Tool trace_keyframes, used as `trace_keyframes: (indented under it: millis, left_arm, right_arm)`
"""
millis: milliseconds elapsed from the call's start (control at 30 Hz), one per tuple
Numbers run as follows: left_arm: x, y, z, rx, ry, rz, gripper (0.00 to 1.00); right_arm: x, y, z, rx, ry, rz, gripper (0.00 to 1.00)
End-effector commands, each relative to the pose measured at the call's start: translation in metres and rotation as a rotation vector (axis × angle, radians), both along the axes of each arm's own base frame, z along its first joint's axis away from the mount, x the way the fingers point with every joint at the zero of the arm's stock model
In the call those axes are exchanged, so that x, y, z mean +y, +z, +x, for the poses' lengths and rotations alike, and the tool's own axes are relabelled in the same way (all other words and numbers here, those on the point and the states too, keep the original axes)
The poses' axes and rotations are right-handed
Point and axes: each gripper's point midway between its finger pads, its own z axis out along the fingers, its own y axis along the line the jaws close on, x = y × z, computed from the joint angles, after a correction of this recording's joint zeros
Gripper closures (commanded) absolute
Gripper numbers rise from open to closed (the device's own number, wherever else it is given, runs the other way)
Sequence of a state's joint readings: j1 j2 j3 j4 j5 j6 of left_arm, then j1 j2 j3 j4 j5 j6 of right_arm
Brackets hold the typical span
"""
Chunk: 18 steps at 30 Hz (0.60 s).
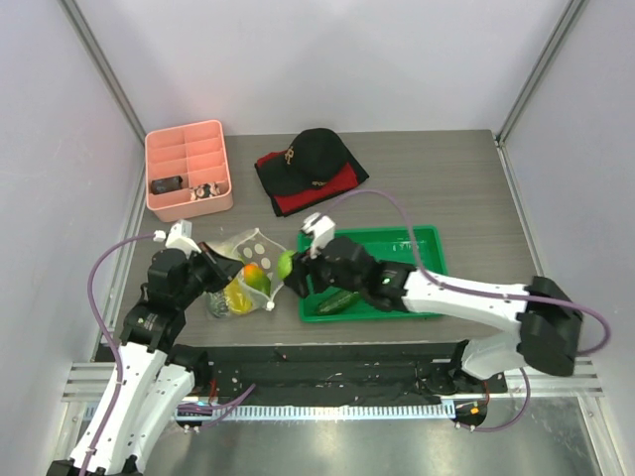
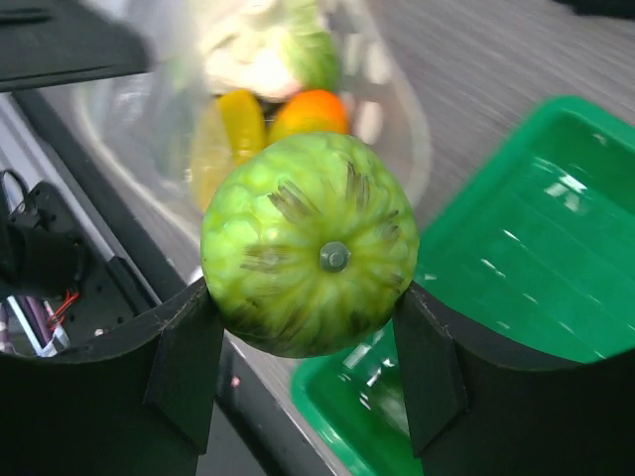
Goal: Open the zip-top bag and remove the fake food
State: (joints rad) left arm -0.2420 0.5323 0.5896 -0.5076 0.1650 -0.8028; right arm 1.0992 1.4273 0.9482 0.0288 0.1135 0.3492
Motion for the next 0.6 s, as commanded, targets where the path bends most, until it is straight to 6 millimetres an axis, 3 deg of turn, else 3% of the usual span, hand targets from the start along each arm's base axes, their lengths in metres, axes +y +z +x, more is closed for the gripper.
trace_keyframes:
  millis: [0, 33, 100, 167, 200, 267, 333, 433, 467, 567]
  left_arm:
    - [-0.005, 0.023, 0.0, -0.064, -0.033, -0.012, 1.0]
    - [-0.006, 0.024, -0.001, -0.065, -0.037, -0.017, 1.0]
    - [-0.007, 0.025, -0.002, -0.068, -0.045, -0.027, 1.0]
    - [-0.007, 0.026, -0.003, -0.073, -0.043, -0.032, 1.0]
    - [-0.007, 0.027, -0.003, -0.071, -0.042, -0.035, 1.0]
    - [-0.008, 0.027, -0.004, -0.071, -0.045, -0.041, 1.0]
    - [-0.009, 0.028, -0.006, -0.069, -0.053, -0.049, 1.0]
    - [-0.011, 0.029, -0.008, -0.067, -0.062, -0.059, 1.0]
    - [-0.012, 0.029, -0.008, -0.067, -0.065, -0.062, 1.0]
    - [-0.014, 0.032, -0.008, -0.073, -0.078, -0.066, 1.0]
  right_arm:
    - [-0.068, -0.016, 0.021, 0.104, -0.15, -0.038, 0.87]
    - [-0.083, -0.021, 0.037, 0.115, -0.198, -0.044, 0.87]
    - [-0.091, -0.039, 0.04, 0.14, -0.203, -0.08, 0.86]
    - [-0.089, -0.045, 0.047, 0.15, -0.192, -0.076, 0.85]
    - [-0.084, -0.061, 0.045, 0.181, -0.161, -0.107, 0.83]
    - [-0.078, -0.067, 0.053, 0.192, -0.16, -0.122, 0.81]
    - [-0.078, -0.087, 0.059, 0.218, -0.177, -0.171, 0.76]
    - [-0.077, -0.101, 0.062, 0.248, -0.183, -0.218, 0.54]
    - [-0.081, -0.103, 0.067, 0.236, -0.216, -0.231, 0.35]
    - [-0.09, -0.1, 0.069, 0.209, -0.257, -0.258, 0.15]
